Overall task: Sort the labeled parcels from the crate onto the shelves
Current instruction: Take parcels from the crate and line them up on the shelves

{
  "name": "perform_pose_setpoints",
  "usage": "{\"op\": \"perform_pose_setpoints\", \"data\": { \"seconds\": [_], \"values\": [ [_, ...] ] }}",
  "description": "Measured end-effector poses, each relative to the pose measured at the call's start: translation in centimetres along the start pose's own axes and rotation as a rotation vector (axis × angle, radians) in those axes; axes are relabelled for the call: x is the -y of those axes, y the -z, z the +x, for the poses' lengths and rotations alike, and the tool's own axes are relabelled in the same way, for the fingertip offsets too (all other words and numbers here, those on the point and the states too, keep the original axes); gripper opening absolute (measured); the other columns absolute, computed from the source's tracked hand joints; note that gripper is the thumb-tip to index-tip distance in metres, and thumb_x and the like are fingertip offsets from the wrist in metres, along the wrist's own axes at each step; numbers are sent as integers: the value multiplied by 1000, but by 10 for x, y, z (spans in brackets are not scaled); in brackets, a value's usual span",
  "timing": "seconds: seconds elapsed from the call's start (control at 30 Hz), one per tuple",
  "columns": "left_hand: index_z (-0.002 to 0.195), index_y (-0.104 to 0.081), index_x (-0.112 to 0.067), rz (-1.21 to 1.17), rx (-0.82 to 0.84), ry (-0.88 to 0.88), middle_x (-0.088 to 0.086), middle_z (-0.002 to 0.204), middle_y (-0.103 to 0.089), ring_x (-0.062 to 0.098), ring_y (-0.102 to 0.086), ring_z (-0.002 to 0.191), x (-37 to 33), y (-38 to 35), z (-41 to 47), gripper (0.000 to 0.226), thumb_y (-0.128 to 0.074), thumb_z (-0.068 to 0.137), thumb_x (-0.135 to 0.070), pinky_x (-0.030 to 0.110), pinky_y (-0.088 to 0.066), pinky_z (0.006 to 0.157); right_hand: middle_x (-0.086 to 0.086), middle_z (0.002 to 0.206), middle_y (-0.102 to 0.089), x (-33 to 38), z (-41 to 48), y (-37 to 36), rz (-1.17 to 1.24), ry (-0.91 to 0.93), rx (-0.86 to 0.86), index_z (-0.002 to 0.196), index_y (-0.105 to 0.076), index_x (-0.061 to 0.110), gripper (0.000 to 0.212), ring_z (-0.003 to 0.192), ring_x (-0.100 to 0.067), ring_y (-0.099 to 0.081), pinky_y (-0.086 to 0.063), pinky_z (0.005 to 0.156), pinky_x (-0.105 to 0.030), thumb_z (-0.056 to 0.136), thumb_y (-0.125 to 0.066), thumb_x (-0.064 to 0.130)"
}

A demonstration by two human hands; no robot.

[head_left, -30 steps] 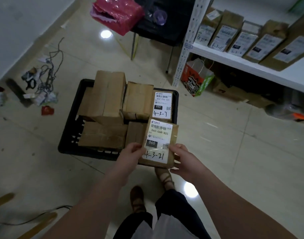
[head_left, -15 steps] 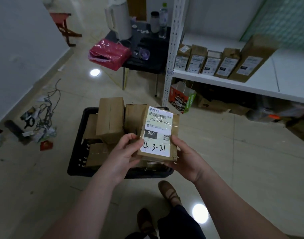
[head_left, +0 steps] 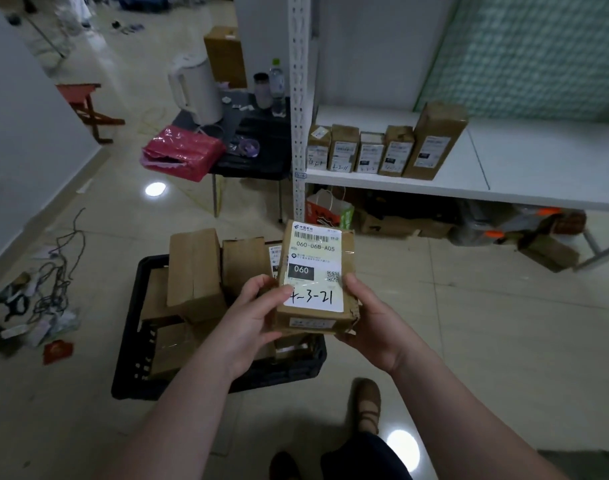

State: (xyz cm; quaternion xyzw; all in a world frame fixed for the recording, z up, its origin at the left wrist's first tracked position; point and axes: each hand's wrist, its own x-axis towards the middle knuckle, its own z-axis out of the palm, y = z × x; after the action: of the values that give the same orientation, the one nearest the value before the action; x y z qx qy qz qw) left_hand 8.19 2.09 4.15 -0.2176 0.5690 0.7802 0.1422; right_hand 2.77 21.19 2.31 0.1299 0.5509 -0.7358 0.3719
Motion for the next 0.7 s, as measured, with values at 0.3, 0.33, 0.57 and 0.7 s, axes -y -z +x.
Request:
{"op": "perform_pose_setpoints", "data": {
  "seconds": [0.3,0.33,0.57,0.7],
  "values": [
    [121,-49,-29,54,43,13,0,104,-73,17,-68,99,-18,-64,47,46,-68,80,-25,47,-44,99,-7,116,-70,45,-5,63,53,80,-49,118,-49,18,63,101,-21,-61,-46,94,-39,67,-72,47],
    [123,-48,-28,48,47,17,0,104,-73,17,-68,97,-19,-74,54,47,-67,81,-23,44,-45,96,-4,108,-71,51,-3,74,53,88,-57,113,-48,20,59,97,-19,-62,-47,92,-39,66,-72,46],
    [125,-48,-29,103,99,54,-1,113,-70,20,-60,113,-26,-162,105,70,-78,63,-40,47,-38,104,2,92,-69,102,0,167,64,111,-81,92,-51,25,35,87,-17,-58,-44,86,-36,68,-74,35],
    [134,-44,-24,141,99,34,0,118,-68,18,-60,112,-30,-213,136,83,-79,61,-41,45,-43,102,-1,107,-69,137,0,216,20,112,-91,121,-55,24,56,94,-18,-58,-43,87,-36,71,-78,32]
  ]
}}
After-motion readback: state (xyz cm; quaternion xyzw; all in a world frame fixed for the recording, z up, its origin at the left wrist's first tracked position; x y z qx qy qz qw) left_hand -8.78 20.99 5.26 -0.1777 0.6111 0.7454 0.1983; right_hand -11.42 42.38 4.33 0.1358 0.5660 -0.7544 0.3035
